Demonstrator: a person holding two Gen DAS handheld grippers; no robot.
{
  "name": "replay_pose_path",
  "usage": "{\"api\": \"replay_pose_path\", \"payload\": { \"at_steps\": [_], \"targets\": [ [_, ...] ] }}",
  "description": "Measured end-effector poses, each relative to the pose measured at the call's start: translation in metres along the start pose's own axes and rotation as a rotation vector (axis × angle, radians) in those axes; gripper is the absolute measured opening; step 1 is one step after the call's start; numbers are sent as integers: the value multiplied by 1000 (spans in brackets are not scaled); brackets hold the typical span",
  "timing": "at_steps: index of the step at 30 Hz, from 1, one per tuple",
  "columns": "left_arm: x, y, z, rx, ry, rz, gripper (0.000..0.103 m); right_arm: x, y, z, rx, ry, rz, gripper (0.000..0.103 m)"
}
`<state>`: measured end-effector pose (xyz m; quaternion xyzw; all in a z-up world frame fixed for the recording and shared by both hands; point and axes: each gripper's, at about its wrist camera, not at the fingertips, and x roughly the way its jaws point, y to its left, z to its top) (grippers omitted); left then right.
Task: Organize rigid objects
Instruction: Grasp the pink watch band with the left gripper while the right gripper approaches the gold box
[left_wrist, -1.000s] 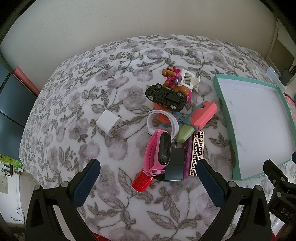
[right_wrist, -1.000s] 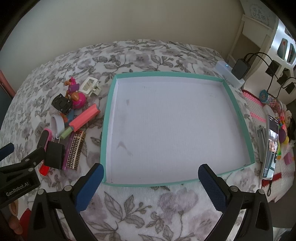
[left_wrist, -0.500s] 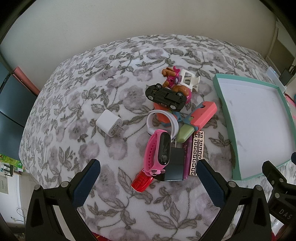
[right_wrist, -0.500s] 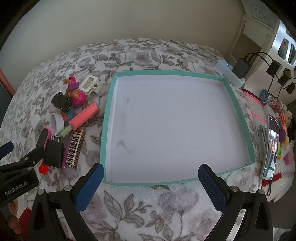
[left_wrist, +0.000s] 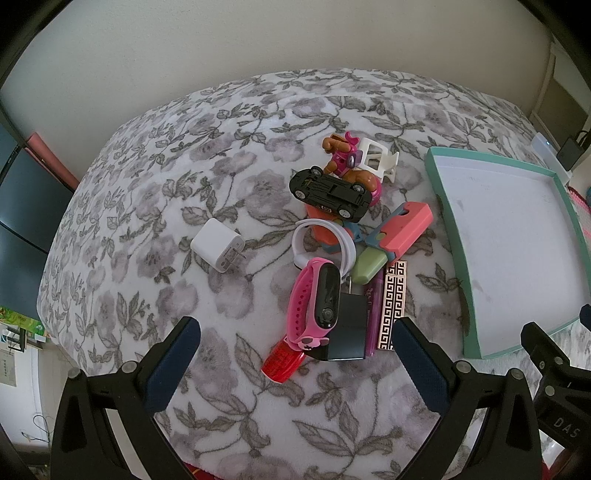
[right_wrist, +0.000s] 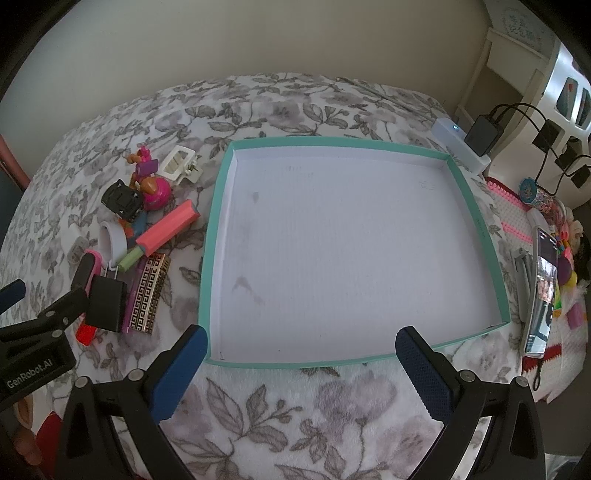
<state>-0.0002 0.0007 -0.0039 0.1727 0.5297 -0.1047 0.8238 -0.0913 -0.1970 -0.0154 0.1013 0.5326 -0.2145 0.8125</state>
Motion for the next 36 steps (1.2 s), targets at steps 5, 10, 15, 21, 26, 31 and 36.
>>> {"api": "replay_pose_path", "payload": {
  "at_steps": [5,10,15,21,26,31,36],
  "targets": [
    [-1,8,0,-40,-5,-15,103,-1,2,1,-2,-4,3,103],
    [2,31,1,-137,3,-9,103,-3,15,6,-14,-34,97,103],
    [8,55,1,-232,10,12,103,4,35,10,-10,2,211,103],
    [20,54,8,-236,36,-55,103,9,58,15,-25,21,285,103],
    [30,54,16,-259,51,-96,103,19,71,21,-38,51,320,103],
    [43,52,23,-282,89,-161,103,25,81,26,-57,73,333,103],
    [60,46,23,-283,147,-222,103,36,86,30,-58,90,332,103]
  ]
}}
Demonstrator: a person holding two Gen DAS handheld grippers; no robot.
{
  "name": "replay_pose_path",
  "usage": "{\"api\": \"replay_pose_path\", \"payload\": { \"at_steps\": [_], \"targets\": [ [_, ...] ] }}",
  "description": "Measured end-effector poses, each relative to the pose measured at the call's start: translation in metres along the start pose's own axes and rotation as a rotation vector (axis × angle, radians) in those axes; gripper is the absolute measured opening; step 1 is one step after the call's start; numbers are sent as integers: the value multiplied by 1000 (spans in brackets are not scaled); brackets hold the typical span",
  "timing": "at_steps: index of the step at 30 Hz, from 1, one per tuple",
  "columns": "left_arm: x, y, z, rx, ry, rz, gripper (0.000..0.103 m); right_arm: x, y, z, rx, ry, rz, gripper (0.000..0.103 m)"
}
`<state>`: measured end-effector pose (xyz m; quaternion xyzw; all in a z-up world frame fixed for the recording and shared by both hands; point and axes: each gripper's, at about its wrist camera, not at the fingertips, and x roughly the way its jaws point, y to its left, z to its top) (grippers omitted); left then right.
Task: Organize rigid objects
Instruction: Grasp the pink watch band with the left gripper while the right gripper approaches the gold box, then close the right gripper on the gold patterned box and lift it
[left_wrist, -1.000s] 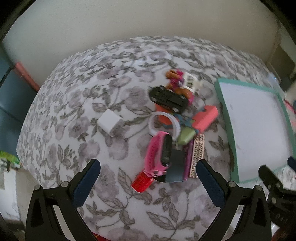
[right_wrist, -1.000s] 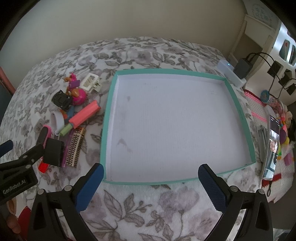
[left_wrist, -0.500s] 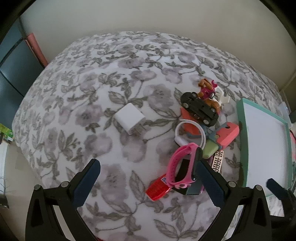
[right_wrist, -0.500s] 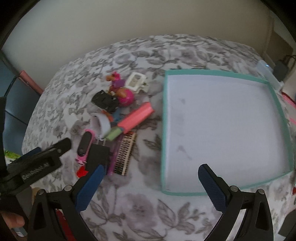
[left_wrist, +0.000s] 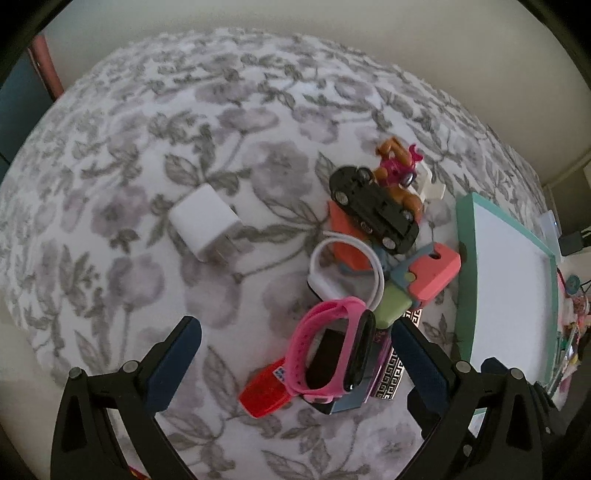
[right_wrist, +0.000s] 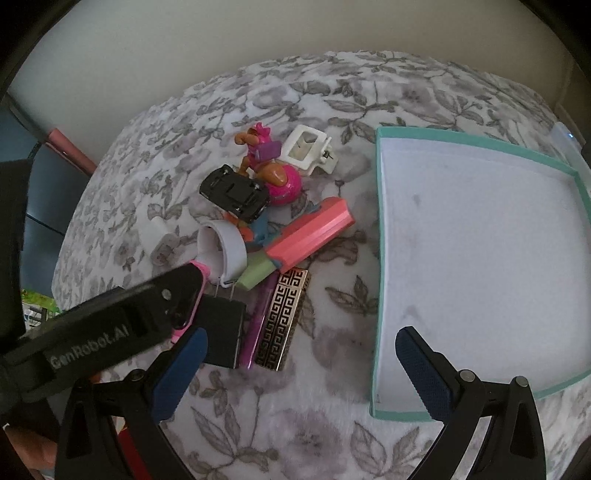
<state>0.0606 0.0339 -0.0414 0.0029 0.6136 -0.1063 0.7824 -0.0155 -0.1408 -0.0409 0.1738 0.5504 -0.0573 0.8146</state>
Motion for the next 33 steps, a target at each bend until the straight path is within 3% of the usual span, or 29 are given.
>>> {"api": "replay_pose_path", "payload": {
  "at_steps": [2,4,9,13,27,33],
  "targets": [
    [9,1,1,-15,32,-21,101,3,-1,0,2,10,2,103],
    [15,1,0,-22,57,-47,82,5,-2,-1,2,16,1,103],
    [25,0,-3,-38,93,-108,75,7,-5,-2,16,23,0,103],
    [29,-3,-4,-43,106,-166,58,6,-6,-2,21,18,3,103],
    [22,11,-7,-84,89,-210,52,5,-5,-2,14,14,6,103],
    [10,27,-5,-121,34,-154,52,3,3,-2,-8,-3,18,99]
  ]
}}
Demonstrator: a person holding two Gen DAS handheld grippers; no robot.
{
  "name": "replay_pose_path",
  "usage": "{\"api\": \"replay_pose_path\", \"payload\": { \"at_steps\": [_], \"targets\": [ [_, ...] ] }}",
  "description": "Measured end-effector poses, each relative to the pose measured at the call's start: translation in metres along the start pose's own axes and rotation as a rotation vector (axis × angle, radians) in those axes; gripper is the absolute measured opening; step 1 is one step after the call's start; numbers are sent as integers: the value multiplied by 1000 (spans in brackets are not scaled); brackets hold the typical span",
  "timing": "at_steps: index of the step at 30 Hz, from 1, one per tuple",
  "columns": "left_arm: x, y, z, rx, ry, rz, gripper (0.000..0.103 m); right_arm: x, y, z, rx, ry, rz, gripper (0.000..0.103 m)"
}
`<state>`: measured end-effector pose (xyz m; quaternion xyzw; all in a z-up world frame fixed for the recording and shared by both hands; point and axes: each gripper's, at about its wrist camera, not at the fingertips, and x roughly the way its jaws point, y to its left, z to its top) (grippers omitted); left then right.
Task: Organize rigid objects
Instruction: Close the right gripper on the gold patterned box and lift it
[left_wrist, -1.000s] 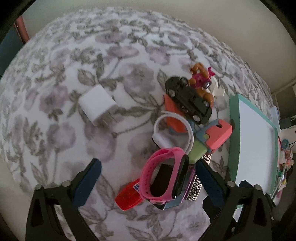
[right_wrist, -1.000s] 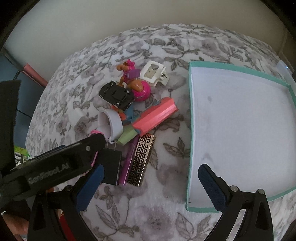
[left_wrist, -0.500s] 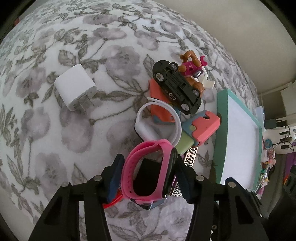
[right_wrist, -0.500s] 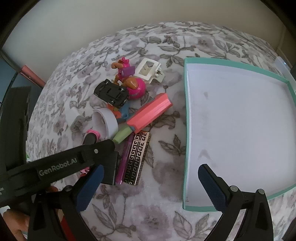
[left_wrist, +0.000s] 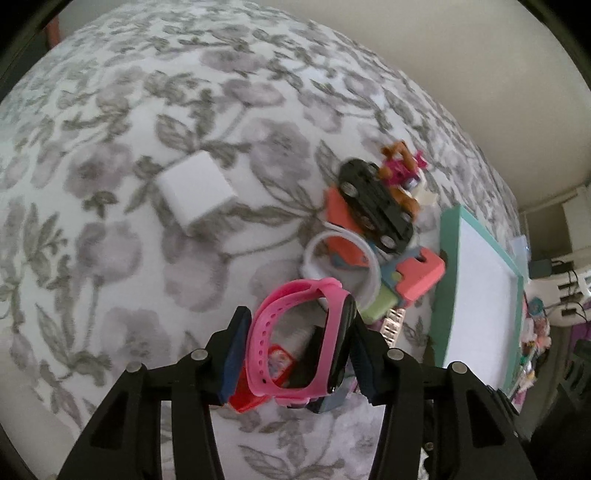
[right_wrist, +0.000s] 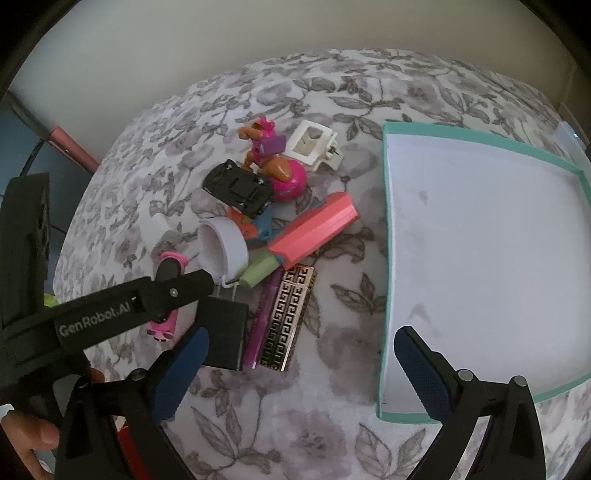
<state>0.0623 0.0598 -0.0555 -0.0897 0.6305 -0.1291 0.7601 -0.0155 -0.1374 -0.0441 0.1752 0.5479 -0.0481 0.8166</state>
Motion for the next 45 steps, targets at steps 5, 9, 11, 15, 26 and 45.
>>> {"api": "replay_pose_path", "payload": {
  "at_steps": [5,9,11,15,26,45],
  "targets": [
    [-6,12,0,-36,-23,33,52,0,5,1,-1,-8,25,88],
    [-6,17,1,-50,-26,59,52,2,8,1,-11,-10,17,78],
    [-6,18,1,-52,-23,54,52,6,8,1,-15,2,17,76],
    [-7,20,-1,-46,-26,57,52,16,8,0,-21,29,-9,72],
    [-3,20,0,-46,-13,56,52,42,6,3,-20,83,-74,60],
    [10,21,1,-41,26,99,53,55,21,5,-119,79,-176,42]
  ]
}}
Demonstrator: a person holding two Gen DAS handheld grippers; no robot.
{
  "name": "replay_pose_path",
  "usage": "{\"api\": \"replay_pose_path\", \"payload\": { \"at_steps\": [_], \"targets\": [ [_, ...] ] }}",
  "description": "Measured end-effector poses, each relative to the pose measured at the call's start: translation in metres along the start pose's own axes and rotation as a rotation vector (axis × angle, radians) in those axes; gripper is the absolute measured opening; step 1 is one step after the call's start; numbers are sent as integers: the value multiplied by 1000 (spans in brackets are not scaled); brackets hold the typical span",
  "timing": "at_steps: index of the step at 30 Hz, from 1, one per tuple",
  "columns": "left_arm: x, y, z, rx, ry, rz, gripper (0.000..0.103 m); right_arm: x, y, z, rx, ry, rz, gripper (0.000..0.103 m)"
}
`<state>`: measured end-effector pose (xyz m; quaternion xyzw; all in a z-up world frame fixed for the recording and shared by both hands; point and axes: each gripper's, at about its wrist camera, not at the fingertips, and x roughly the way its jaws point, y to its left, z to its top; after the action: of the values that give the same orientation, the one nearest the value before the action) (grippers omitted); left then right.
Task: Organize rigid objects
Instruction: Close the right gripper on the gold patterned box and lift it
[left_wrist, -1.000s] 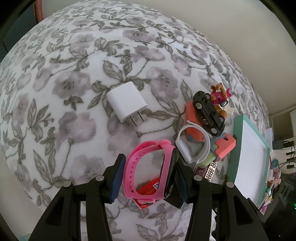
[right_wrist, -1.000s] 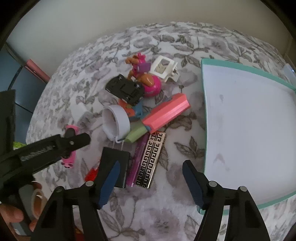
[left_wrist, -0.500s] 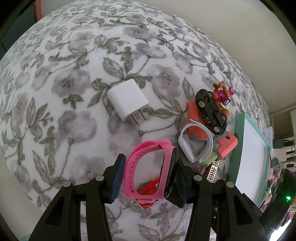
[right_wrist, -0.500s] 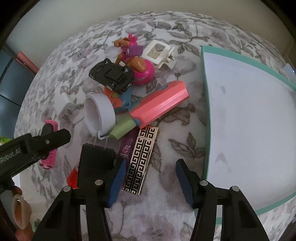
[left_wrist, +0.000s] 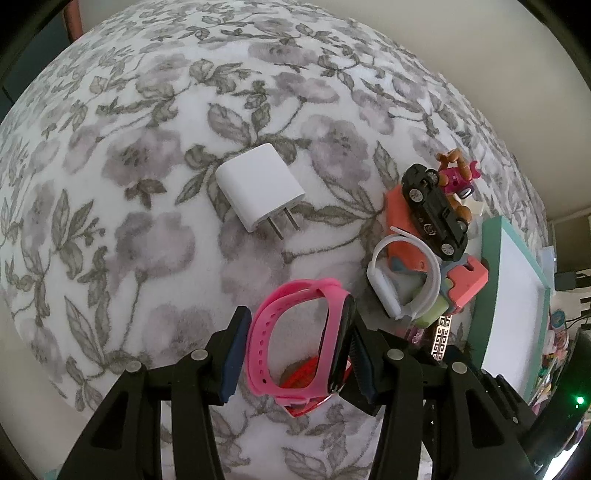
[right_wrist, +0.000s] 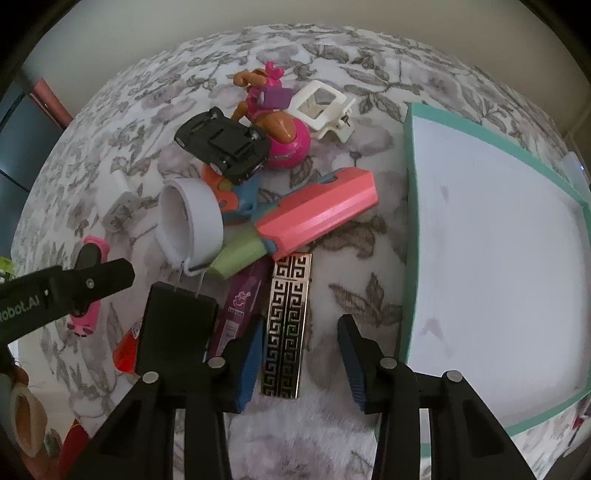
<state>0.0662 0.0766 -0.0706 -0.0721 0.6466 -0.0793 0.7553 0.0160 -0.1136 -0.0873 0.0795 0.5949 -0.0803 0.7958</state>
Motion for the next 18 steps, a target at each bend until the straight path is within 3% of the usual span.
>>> {"api": "replay_pose_path", "payload": {
  "at_steps": [10,12,18],
  "targets": [
    [7,0,0,3,15,14,53,5,19,3,-62,-18,-69,42],
    [7,2,-1,4,15,17,53,5,18,3,-55,-17,-70,33],
    [8,-1,-3,17,21,29,53,-2,9,-7,-40,-18,-64,23]
  ]
}}
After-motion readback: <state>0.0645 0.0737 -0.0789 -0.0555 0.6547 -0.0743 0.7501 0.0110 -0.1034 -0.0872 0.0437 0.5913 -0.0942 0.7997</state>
